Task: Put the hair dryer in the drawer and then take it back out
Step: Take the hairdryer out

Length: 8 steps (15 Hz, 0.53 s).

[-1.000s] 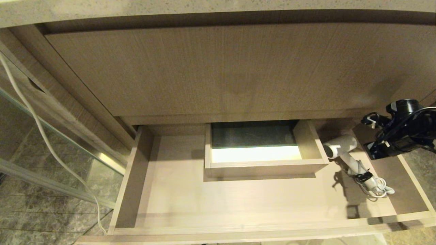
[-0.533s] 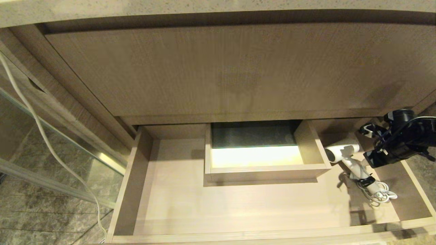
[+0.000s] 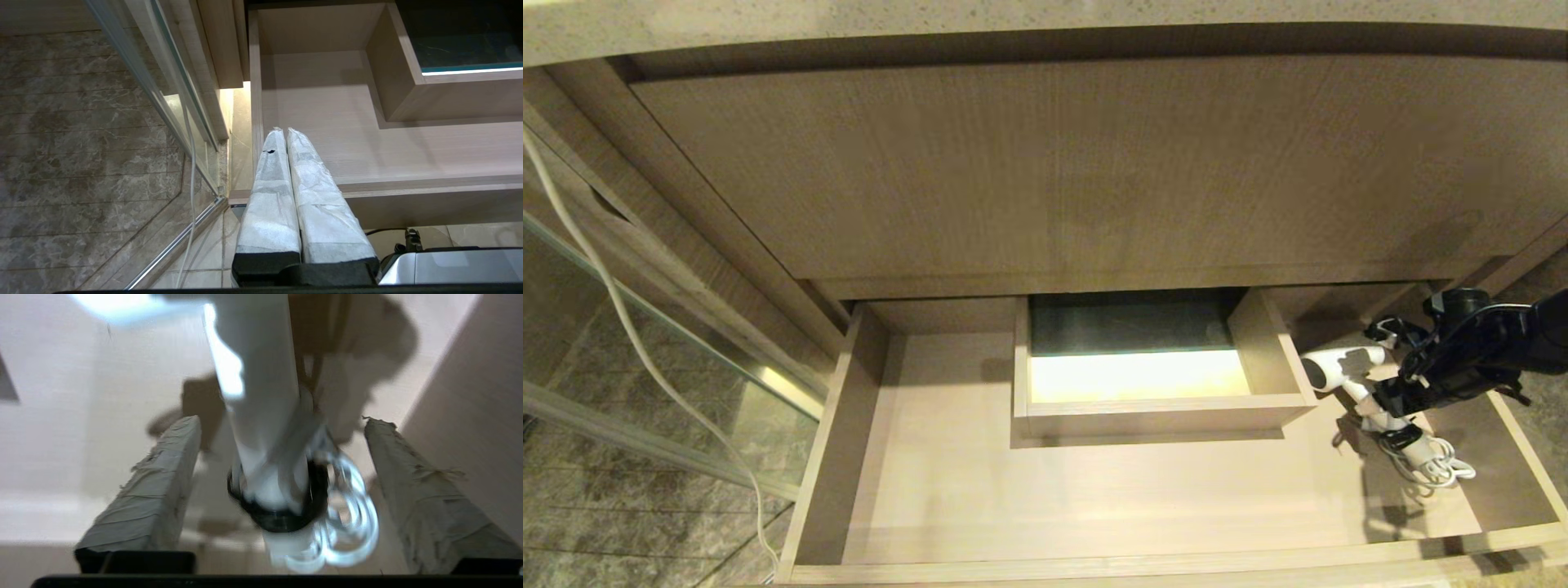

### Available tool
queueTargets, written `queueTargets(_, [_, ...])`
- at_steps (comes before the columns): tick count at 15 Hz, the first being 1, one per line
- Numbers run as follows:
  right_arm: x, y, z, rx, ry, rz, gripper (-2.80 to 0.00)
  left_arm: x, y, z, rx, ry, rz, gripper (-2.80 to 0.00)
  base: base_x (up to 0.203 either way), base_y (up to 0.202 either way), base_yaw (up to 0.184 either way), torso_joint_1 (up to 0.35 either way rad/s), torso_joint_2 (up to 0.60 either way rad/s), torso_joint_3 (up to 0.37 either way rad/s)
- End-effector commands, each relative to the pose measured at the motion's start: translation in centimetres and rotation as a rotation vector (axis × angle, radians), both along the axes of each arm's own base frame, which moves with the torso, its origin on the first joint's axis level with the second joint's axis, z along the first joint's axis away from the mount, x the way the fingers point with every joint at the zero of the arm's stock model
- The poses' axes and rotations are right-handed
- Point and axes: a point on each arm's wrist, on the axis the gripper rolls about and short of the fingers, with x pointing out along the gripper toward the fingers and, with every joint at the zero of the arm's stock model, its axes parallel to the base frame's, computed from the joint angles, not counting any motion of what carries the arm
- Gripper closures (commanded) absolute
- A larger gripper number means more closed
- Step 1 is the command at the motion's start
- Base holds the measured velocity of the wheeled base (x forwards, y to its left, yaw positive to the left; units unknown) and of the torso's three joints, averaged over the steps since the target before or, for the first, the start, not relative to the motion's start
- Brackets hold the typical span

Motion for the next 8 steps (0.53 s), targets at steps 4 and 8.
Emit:
queueTargets(4, [2.2, -0.6, -2.5, -0.031, -0.075, 0.086, -2.80, 0.0, 0.0, 0.0, 0.000, 0.002, 0.000, 0.00, 0.000, 0.000, 0.000, 0.000, 0.00, 0.000])
queueTargets(8, [3.0, -0.7, -4.2, -0.038, -0.089, 0.094, -2.80, 0.0, 0.0, 0.0, 0.000, 0.003, 0.000, 0.00, 0.000, 0.000, 0.000, 0.000, 0.00, 0.000])
